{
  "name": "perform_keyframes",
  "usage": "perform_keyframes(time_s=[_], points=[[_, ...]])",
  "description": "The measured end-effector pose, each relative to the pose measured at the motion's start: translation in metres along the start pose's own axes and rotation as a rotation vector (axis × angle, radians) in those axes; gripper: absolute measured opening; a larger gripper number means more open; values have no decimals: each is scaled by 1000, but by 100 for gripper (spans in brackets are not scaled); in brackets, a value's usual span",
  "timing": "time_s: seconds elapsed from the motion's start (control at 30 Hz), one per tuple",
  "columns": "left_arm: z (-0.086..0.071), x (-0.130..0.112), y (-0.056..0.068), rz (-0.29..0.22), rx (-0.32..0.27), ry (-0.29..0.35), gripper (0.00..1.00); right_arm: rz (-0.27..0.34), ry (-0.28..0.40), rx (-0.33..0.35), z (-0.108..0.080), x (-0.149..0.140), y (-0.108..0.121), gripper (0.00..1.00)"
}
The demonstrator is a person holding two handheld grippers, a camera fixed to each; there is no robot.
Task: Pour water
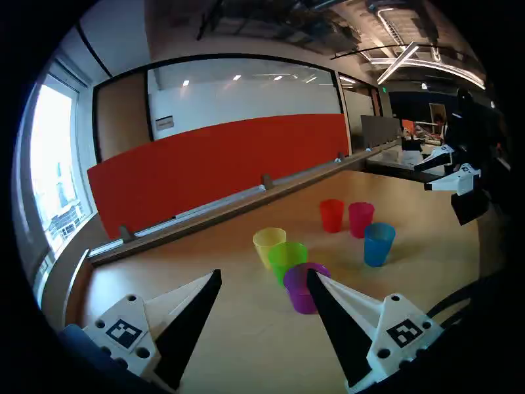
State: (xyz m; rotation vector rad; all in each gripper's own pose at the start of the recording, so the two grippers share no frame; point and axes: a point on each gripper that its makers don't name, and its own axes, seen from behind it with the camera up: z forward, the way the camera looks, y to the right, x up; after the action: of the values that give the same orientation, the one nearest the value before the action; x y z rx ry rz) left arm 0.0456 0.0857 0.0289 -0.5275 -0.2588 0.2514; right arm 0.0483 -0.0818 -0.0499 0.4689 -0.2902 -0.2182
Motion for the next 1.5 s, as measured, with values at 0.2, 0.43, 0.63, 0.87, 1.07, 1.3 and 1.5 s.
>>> perform_keyframes(time_s=[0.2, 0.43, 0.63, 0.87, 1.07, 1.3, 1.5], points=[[18, -2, 4, 14, -85, -56, 96, -19, -74, 94, 4, -12, -12, 100], [39, -8, 0, 31, -149, -112, 96, -15, -137, 166, 11, -20, -21, 100], [57, -11, -5, 6, -194, -135, 96, -10, -162, 209, 18, -22, -26, 100], [76, -17, -11, 5, -225, -170, 96, -27, -197, 238, 27, -29, -30, 100], [93, -21, -19, 32, -229, -195, 96, -42, -211, 255, 33, -34, -32, 100], [111, -29, -23, 36, -242, -222, 96, -26, -221, 268, 42, -37, -31, 100], [119, -40, -24, 45, -259, -250, 96, -16, -241, 280, 48, -44, -31, 100]])
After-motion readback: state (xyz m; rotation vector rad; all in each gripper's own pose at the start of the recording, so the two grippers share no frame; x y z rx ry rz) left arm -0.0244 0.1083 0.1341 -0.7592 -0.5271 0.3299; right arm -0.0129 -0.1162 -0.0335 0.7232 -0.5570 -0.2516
